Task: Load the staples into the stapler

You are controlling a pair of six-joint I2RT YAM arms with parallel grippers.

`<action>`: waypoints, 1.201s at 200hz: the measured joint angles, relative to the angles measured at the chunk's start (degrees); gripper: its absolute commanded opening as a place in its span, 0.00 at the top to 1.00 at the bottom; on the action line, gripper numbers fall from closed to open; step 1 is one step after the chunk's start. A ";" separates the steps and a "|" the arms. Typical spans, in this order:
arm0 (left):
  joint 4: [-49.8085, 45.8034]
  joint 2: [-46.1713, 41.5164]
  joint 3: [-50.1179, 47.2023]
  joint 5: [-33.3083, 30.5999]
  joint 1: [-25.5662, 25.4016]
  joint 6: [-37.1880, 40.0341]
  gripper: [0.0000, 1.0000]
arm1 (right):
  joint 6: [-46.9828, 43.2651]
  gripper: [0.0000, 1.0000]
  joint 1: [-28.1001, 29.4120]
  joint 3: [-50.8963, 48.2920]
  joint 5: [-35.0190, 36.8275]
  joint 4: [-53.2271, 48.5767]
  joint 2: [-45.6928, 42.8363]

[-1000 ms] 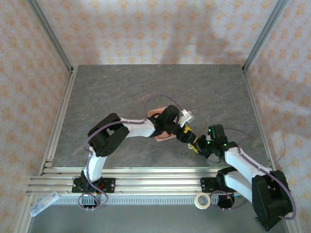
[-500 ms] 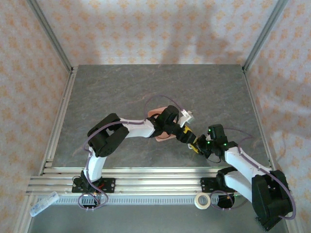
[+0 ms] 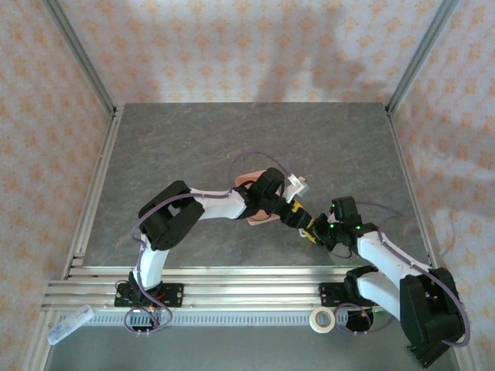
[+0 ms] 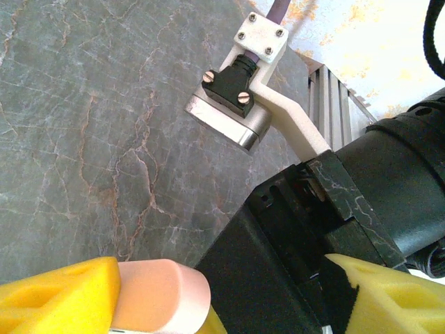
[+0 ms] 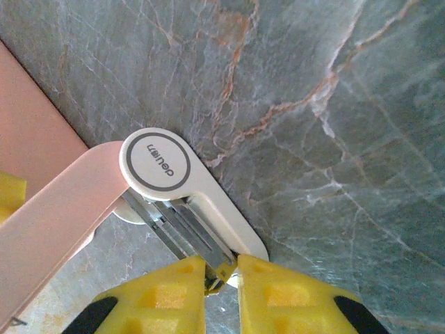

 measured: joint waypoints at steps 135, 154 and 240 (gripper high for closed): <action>0.57 -1.07 -1.66 -2.51 -1.92 0.24 0.33 | -1.22 0.79 -1.16 -0.02 0.68 -3.50 -2.82; 0.42 -1.07 -1.75 -3.61 -2.38 0.90 0.33 | -1.31 0.77 -1.18 0.00 1.20 -4.46 -3.41; -1.07 -1.92 -3.21 -6.29 -3.02 1.46 0.36 | -3.39 0.69 -1.46 1.60 3.69 -10.64 -4.70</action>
